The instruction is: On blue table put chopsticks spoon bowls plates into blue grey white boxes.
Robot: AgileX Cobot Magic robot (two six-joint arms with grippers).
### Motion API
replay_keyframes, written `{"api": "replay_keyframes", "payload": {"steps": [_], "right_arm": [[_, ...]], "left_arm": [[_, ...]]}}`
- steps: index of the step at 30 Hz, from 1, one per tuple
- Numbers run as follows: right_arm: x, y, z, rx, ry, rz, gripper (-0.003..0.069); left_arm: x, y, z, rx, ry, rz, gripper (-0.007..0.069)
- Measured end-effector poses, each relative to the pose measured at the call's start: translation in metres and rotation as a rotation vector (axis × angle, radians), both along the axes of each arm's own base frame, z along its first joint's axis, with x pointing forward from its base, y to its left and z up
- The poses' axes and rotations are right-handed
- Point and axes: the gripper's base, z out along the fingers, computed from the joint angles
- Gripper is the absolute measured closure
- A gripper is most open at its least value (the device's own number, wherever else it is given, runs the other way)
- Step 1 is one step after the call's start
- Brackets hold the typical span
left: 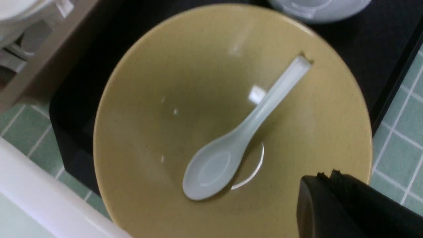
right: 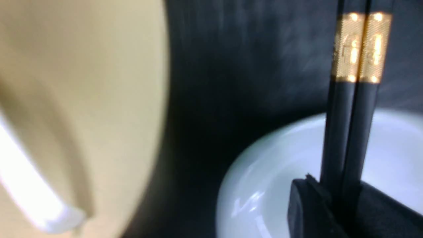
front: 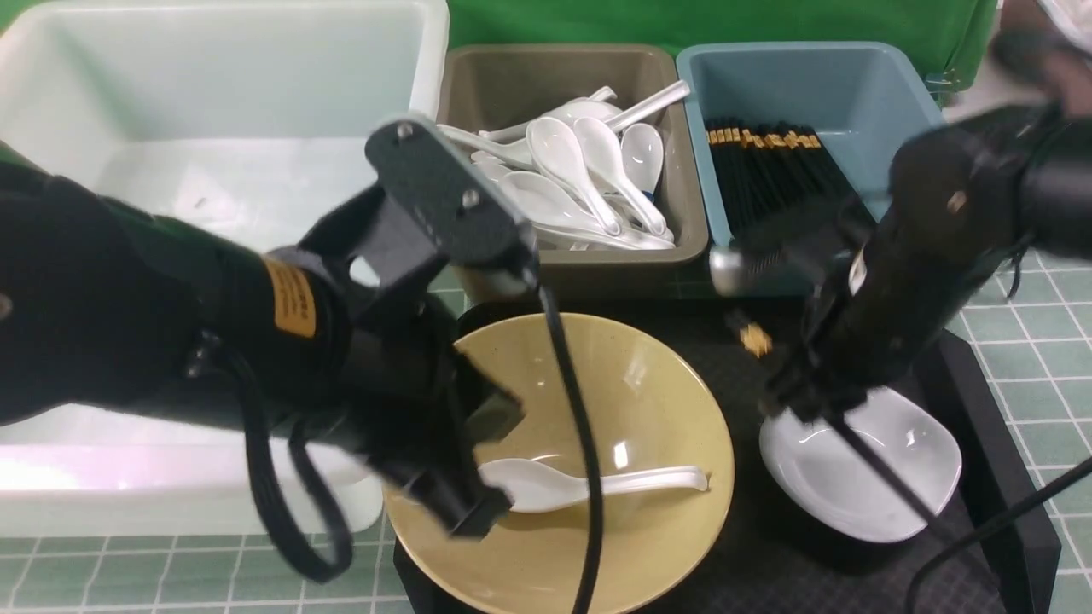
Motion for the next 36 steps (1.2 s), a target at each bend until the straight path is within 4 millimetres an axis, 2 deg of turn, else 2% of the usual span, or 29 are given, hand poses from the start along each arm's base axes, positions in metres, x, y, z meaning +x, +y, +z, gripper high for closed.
{"api": "replay_keyframes", "payload": {"steps": [3,5,6,7,8,12,13,15,19,20,21,24,25,26,28,31,34,36], "right_arm": [[0.007,-0.001,0.041,0.015,-0.158,0.011,0.0489],[0.012,-0.001,0.054,0.014,-0.214,0.011,0.0489],[0.02,-0.002,0.075,0.023,-0.311,-0.007,0.0489],[0.022,-0.002,0.077,0.027,-0.326,-0.009,0.0489],[0.031,-0.003,0.092,0.057,-0.404,-0.038,0.0489],[0.061,-0.015,0.116,0.147,-0.567,-0.147,0.0489],[0.062,-0.016,0.116,0.149,-0.568,-0.154,0.0489],[0.084,-0.026,0.121,0.204,-0.637,-0.233,0.0489],[0.111,-0.037,0.112,0.252,-0.669,-0.324,0.0489],[0.125,-0.041,0.103,0.278,-0.677,-0.367,0.0489],[0.128,-0.042,0.101,0.282,-0.679,-0.375,0.0489],[0.155,-0.048,0.07,0.289,-0.649,-0.43,0.0489],[0.162,-0.048,0.06,0.283,-0.635,-0.436,0.0489],[0.162,-0.048,0.061,0.284,-0.637,-0.435,0.0489],[0.175,-0.05,0.037,0.263,-0.594,-0.45,0.0489],[0.183,-0.049,0.016,0.231,-0.534,-0.46,0.0473],[0.182,-0.05,0.007,0.204,-0.482,-0.472,0.0431],[0.178,-0.051,0.008,0.181,-0.427,-0.487,0.0337]], "left_arm": [[0.008,-0.005,0.01,-0.11,-0.097,0.036,0.0623],[0.011,-0.007,0.014,-0.153,-0.14,0.05,0.0623],[0.018,-0.011,0.022,-0.215,-0.21,0.068,0.0623],[0.019,-0.012,0.023,-0.229,-0.226,0.072,0.0623],[0.026,-0.016,0.032,-0.274,-0.278,0.084,0.0623],[0.049,-0.034,0.061,-0.343,-0.376,0.094,0.0623],[0.05,-0.035,0.059,-0.339,-0.372,0.094,0.0623],[0.068,-0.049,0.074,-0.314,-0.415,0.076,0.0623],[0.083,-0.061,0.084,-0.25,-0.427,0.054,0.0623],[0.089,-0.065,0.088,-0.215,-0.418,0.048,0.0623],[0.09,-0.066,0.088,-0.207,-0.415,0.048,0.0623],[0.093,-0.065,0.085,-0.128,-0.371,0.053,0.0623],[0.093,-0.064,0.083,-0.102,-0.356,0.057,0.0623],[0.093,-0.063,0.083,-0.097,-0.352,0.059,0.0623],[0.092,-0.059,0.078,-0.033,-0.318,0.08,0.0623],[0.093,-0.052,0.073,0.04,-0.281,0.123,0.0623],[0.092,-0.048,0.069,0.081,-0.248,0.161,0.0623],[0.091,-0.042,0.065,0.14,-0.214,0.196,0.0623]]}}
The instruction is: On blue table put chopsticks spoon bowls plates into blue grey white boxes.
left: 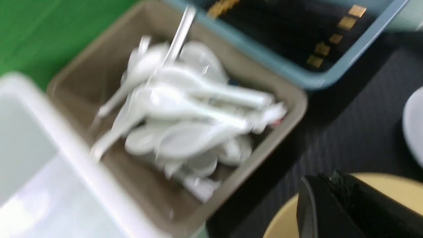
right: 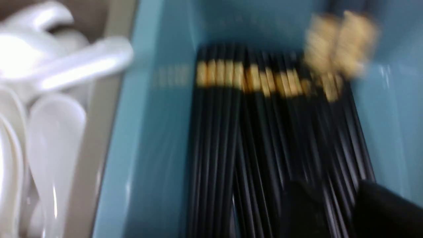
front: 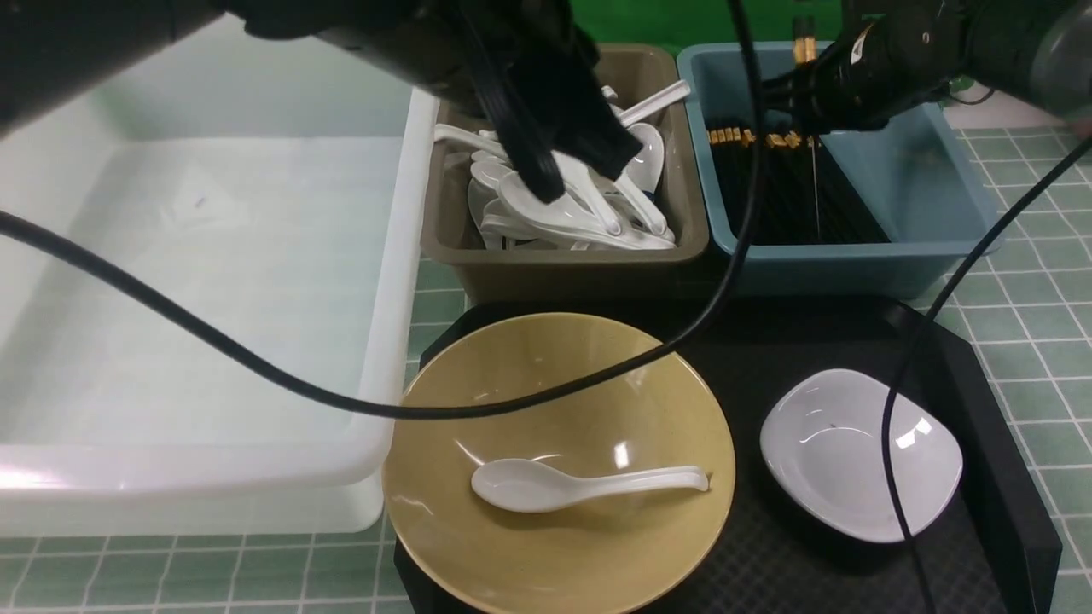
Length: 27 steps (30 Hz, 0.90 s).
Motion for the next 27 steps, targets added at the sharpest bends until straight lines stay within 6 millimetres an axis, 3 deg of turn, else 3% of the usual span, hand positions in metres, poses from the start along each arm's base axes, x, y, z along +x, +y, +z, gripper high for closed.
{"api": "replay_keyframes", "payload": {"steps": [5,11,15,16,20,27], "right_arm": [[-0.021,0.001,0.033,-0.054,0.134,0.12,0.0207],[-0.057,0.006,0.077,-0.082,0.222,0.366,0.0188],[-0.093,0.011,0.11,-0.052,0.214,0.522,0.0188],[-0.095,0.012,0.11,-0.05,0.217,0.528,0.0188],[-0.133,0.033,0.115,-0.1,0.225,0.686,0.0187],[-0.179,0.089,0.086,-0.229,0.28,1.062,0.0186]], "left_arm": [[-0.016,0.015,-0.001,0.008,0.041,0.03,0.0623],[-0.052,0.041,-0.006,-0.024,0.082,0.028,0.0623],[-0.093,0.07,-0.022,-0.066,0.153,0.019,0.0623],[-0.094,0.071,-0.021,-0.071,0.147,0.019,0.0623],[-0.125,0.093,-0.045,-0.09,0.208,0.015,0.0623],[-0.145,0.109,-0.068,-0.076,0.235,0.017,0.0623]]}}
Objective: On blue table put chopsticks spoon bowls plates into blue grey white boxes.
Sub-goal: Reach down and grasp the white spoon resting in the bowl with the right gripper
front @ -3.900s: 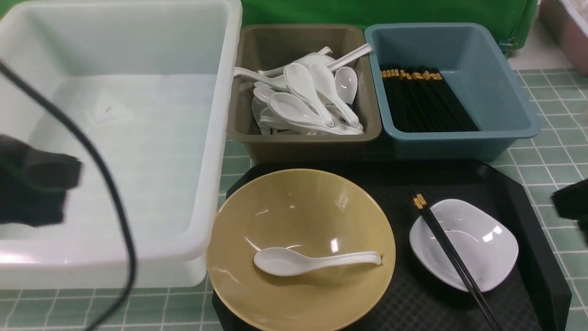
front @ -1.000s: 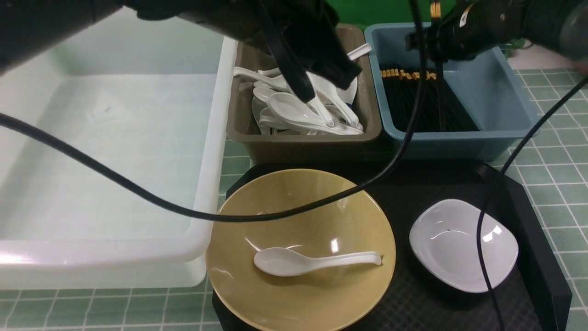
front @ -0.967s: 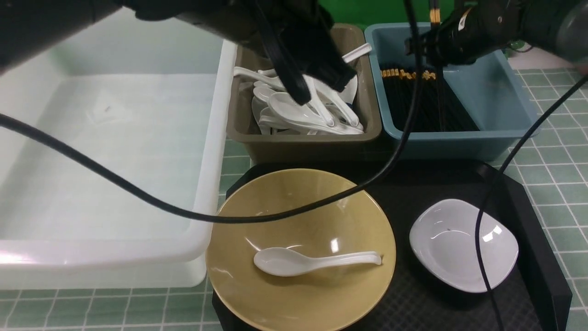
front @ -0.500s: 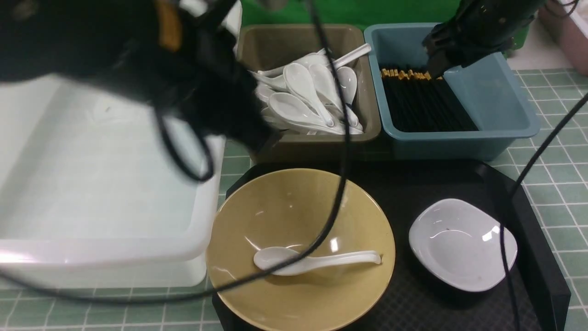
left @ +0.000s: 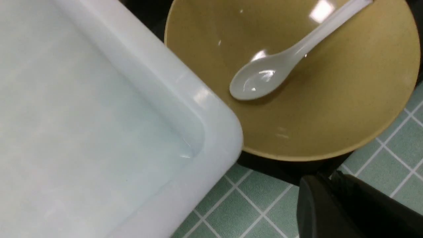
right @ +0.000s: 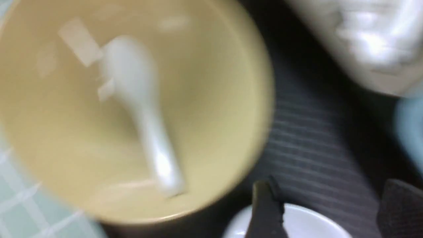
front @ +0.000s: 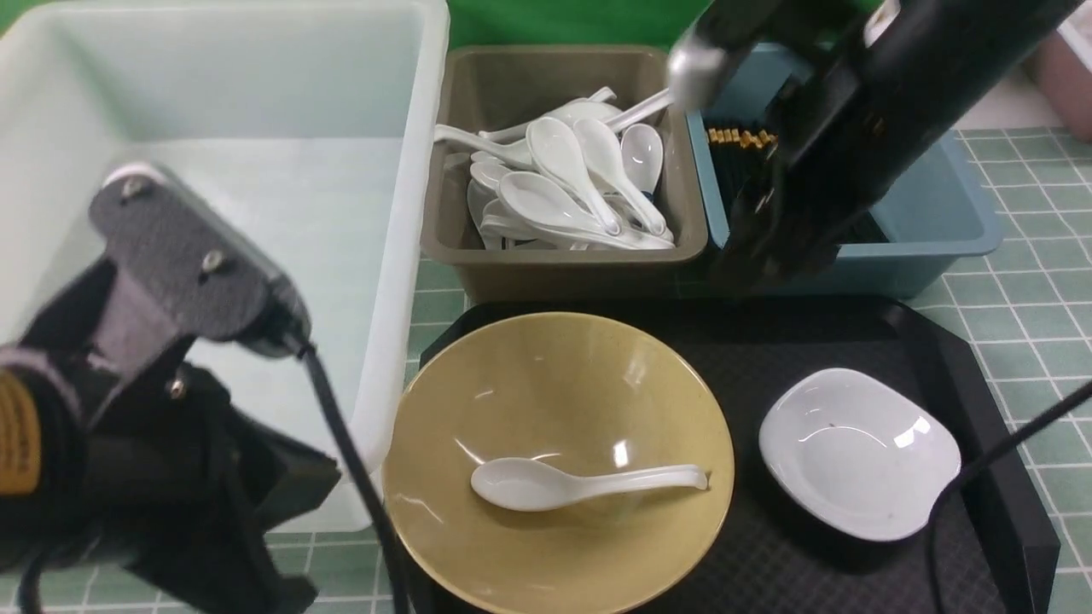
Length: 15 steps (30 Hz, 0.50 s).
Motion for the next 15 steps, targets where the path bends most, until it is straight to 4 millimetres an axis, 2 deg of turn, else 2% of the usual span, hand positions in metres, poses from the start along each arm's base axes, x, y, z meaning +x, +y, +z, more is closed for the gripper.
{"api": "replay_keyframes", "payload": {"steps": [2,7,8,10,11,15], "right_arm": [[-0.018,0.027,-0.017,-0.048,0.009,0.208,0.0186],[-0.035,0.063,-0.047,-0.109,0.029,0.472,0.0186],[-0.035,0.064,-0.049,-0.112,0.032,0.475,0.0186],[-0.032,0.076,-0.069,-0.143,0.057,0.53,0.0186],[-0.032,0.076,-0.069,-0.143,0.057,0.531,0.0186],[-0.018,0.082,-0.106,-0.224,0.089,0.531,0.0186]], "left_arm": [[-0.004,0.003,-0.007,-0.001,0.0,-0.001,0.0623],[-0.005,0.003,-0.019,-0.013,-0.001,-0.003,0.0623],[-0.005,0.003,-0.019,-0.014,-0.001,-0.003,0.0623],[-0.005,0.002,-0.023,-0.025,-0.002,-0.004,0.0623],[-0.005,0.002,-0.023,-0.025,-0.001,-0.004,0.0623],[-0.004,0.001,-0.027,-0.037,-0.01,-0.005,0.0623]]}}
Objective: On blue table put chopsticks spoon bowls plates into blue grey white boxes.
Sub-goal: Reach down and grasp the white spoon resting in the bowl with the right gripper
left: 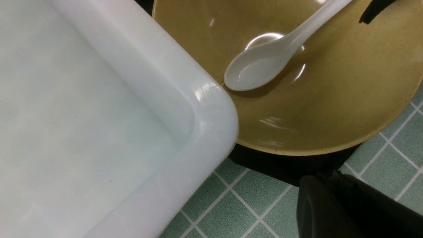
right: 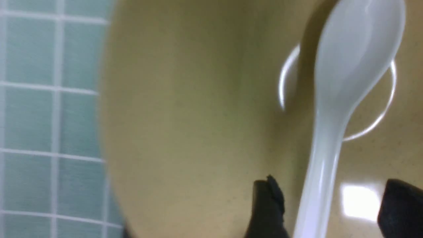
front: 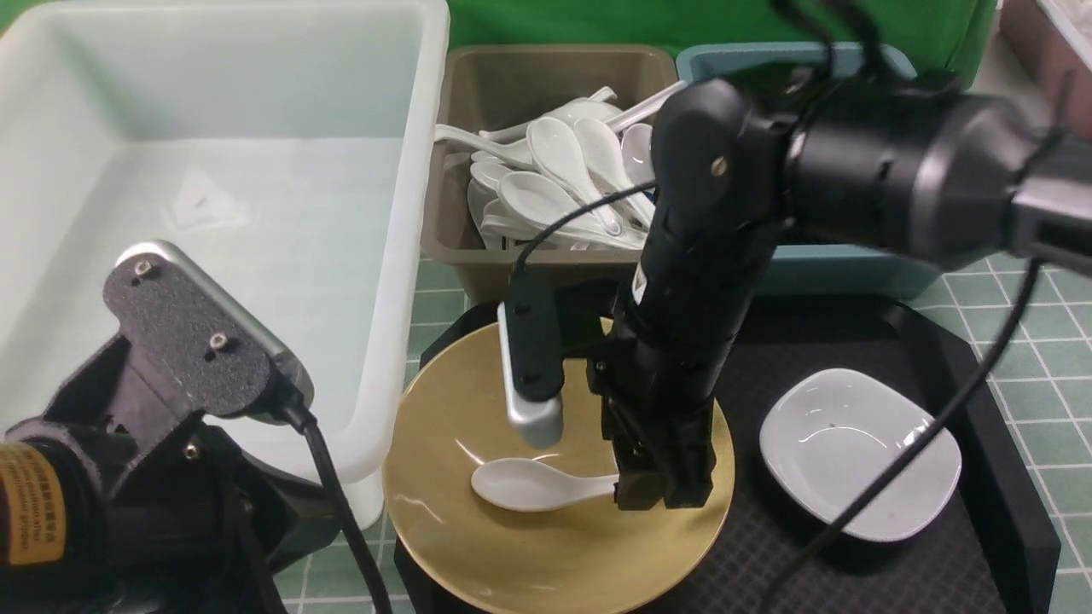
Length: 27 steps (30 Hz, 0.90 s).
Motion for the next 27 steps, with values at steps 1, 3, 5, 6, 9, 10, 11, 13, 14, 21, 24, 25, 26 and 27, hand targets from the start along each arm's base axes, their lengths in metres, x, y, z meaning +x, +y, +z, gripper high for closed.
{"api": "replay_keyframes", "payload": {"steps": [1,3,5,6,9,10,11,13,14,21,24,25,26,27], "right_arm": [[0.002,0.0,-0.003,-0.011,-0.004,-0.004,0.0186],[0.007,0.0,-0.018,-0.06,-0.002,-0.022,0.0187],[0.009,0.001,-0.025,-0.077,0.007,-0.035,0.0204],[0.009,0.001,-0.027,-0.082,0.011,-0.039,0.0218],[0.01,0.001,-0.029,-0.087,0.011,-0.043,0.0324],[0.01,0.001,-0.029,-0.086,0.011,-0.044,0.0389],[0.01,0.001,-0.029,-0.087,0.012,-0.045,0.0411],[0.009,0.001,-0.027,-0.092,0.017,-0.044,0.0499],[0.011,0.001,-0.022,-0.092,0.014,-0.043,0.0505],[0.029,0.004,0.027,-0.032,-0.145,-0.108,0.0501],[0.048,-0.006,0.06,0.016,-0.247,-0.205,0.0501],[0.049,-0.007,0.062,0.02,-0.252,-0.209,0.0501],[0.062,-0.016,0.078,0.073,-0.309,-0.295,0.0501],[0.064,-0.017,0.08,0.079,-0.318,-0.299,0.0501]], "left_arm": [[0.0,0.0,0.0,0.0,0.001,0.0,0.0623],[0.0,0.0,-0.002,0.002,-0.002,-0.006,0.0623],[0.0,0.0,-0.003,0.005,-0.004,-0.01,0.0623],[0.0,0.0,-0.003,0.006,-0.005,-0.014,0.0623],[0.001,-0.001,-0.003,0.0,-0.018,-0.018,0.0623],[0.001,-0.001,-0.003,-0.005,-0.024,-0.019,0.0623],[0.001,-0.002,-0.003,-0.008,-0.027,-0.019,0.0623],[0.002,-0.002,-0.002,-0.02,-0.042,-0.019,0.0623],[0.003,-0.003,-0.001,-0.031,-0.055,-0.02,0.0623],[0.008,-0.007,0.004,-0.082,-0.114,-0.019,0.0623],[0.015,-0.012,0.001,-0.088,-0.116,0.012,0.0623],[0.017,-0.012,0.0,-0.086,-0.111,0.017,0.0623],[0.025,-0.015,-0.005,-0.082,-0.096,0.054,0.0623],[0.027,-0.015,-0.007,-0.08,-0.087,0.066,0.0623]]}}
